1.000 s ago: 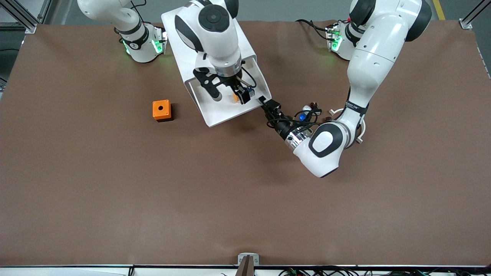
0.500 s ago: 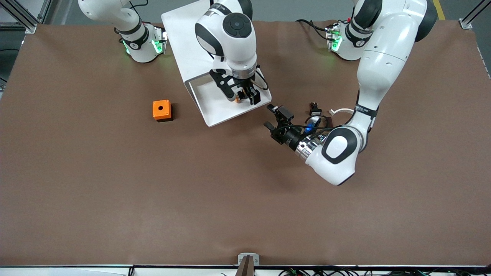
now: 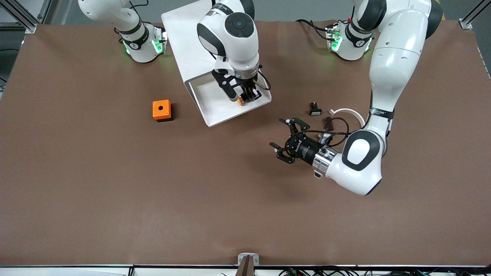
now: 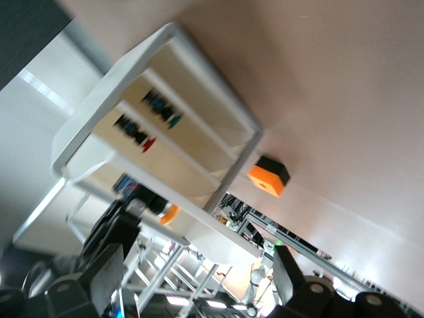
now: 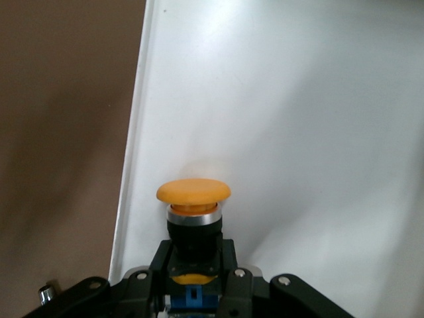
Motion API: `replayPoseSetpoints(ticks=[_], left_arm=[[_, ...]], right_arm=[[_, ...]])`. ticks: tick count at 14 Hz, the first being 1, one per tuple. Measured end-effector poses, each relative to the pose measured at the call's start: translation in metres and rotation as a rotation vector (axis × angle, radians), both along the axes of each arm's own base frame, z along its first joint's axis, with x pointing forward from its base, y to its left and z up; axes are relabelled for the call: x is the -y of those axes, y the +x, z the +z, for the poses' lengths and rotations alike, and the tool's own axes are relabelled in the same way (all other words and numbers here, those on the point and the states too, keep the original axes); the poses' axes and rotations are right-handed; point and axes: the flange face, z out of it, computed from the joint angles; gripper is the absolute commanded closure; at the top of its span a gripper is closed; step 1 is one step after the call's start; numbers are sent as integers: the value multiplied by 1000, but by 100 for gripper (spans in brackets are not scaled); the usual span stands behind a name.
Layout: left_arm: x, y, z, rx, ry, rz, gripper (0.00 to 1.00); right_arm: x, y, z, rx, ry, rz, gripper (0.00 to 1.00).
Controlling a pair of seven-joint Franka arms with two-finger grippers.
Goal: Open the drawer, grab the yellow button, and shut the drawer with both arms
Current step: 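Lift the button out with the right gripper while the left gripper approaches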
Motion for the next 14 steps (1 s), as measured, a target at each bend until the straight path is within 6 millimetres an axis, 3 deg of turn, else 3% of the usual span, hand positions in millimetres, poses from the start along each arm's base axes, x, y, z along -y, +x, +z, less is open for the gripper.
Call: replayPoseSetpoints(ticks=[4, 7, 8, 10, 12, 14], left_arm=[[13, 6, 32, 368, 10, -129, 1], [20, 8, 68, 599, 61, -222, 1], [21, 7, 76, 655, 83, -259, 1], [29, 4, 83, 750, 151, -338, 1], [51, -2, 86, 851, 237, -423, 1], [78, -13, 90, 943, 295, -496, 1]], right_arm=[[2, 10, 25, 2, -2, 13, 100], [41, 45, 52, -51, -56, 142, 100], [65, 62, 61, -74, -64, 197, 100], [134, 103, 81, -116, -65, 296, 100], [217, 144, 97, -137, -44, 387, 100], [305, 179, 98, -144, -14, 473, 100]])
